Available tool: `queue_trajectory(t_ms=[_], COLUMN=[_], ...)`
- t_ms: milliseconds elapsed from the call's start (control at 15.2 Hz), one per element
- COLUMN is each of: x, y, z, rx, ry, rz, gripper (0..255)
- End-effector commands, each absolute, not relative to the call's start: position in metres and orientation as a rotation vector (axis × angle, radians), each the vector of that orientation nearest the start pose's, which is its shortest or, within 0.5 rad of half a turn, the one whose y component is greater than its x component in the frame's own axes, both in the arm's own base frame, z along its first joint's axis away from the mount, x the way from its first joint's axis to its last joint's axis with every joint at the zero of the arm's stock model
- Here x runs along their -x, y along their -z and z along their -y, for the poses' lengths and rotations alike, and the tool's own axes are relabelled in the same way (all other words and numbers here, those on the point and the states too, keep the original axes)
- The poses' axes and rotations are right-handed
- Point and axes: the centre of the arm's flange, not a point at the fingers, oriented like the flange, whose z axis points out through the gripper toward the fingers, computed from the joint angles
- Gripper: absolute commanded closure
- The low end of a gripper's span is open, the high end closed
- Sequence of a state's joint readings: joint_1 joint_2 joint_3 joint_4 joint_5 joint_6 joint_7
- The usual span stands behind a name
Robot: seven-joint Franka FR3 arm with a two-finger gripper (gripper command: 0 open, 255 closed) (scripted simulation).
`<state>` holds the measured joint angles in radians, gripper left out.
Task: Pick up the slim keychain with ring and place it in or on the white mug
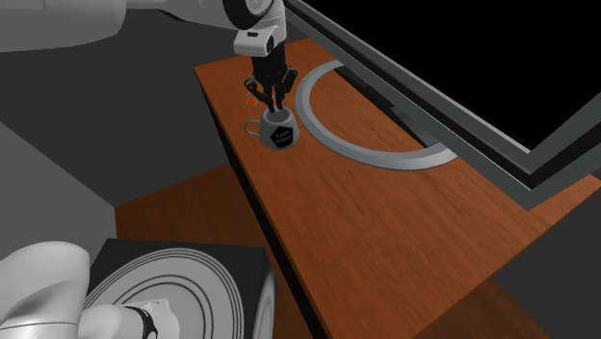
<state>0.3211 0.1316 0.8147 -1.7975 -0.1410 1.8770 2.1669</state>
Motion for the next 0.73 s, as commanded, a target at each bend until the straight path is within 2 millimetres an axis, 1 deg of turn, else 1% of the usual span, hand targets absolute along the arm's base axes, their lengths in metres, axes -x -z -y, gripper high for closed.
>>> queue_trajectory(t_ms=[0,528,660], x=[-0.273,-0.273,-0.273], y=[-0.480,-0.438,-0.438], z=[-0.522,-0.522,-0.522], rx=[2.767,2.767,2.767], ry=[0.062,0.062,0.062], rz=[-1.497,-1.497,-1.497], gripper=[255,255,255])
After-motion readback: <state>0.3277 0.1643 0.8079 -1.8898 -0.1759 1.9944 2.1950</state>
